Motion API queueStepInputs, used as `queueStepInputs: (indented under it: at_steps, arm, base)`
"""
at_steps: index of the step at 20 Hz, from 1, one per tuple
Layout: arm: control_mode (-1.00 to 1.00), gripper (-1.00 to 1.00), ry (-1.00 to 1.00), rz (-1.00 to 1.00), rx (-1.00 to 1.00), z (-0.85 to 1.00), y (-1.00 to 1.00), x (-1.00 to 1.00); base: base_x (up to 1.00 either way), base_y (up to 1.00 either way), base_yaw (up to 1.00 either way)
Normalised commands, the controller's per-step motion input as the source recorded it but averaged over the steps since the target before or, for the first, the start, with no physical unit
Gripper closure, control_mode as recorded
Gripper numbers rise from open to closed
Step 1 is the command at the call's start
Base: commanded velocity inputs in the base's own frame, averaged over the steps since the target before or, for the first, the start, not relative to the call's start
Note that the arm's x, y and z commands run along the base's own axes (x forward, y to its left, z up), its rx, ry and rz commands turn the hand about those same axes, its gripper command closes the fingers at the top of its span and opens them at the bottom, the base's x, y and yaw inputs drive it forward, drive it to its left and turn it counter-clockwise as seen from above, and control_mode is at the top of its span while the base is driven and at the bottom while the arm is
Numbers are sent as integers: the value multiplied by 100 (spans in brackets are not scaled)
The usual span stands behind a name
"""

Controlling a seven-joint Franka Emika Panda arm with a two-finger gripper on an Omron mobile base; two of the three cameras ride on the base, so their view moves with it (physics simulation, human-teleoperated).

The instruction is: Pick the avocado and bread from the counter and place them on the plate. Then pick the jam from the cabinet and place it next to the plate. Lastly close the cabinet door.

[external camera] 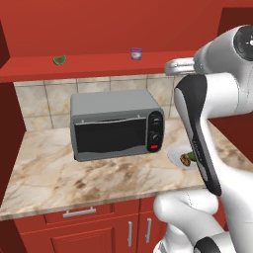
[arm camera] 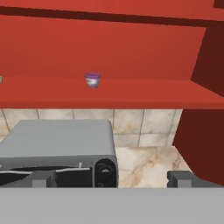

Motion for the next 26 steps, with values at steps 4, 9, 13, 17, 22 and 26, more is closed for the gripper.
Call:
queueStepInputs:
  at_steps: [4, 9, 13, 17, 22, 26]
  arm:
    - [-100, -100, -10, 0, 4, 0, 0, 31]
    - [-100, -100, -9, 0, 3, 0, 0, 29]
    - [-100, -100, -2, 1, 2, 0, 0, 38]
    - [-100, -100, 1, 4, 0, 0, 0, 37]
    - [-100, -100, 1, 8, 0, 0, 0, 27]
    - [-100, -100, 0, 6, 0, 0, 0, 26]
  base:
    - [0, 0, 0]
    - [0, 0, 0]
    - [0, 0, 0]
    - [0, 0, 0]
    - [0, 0, 0]
    - [0, 0, 0]
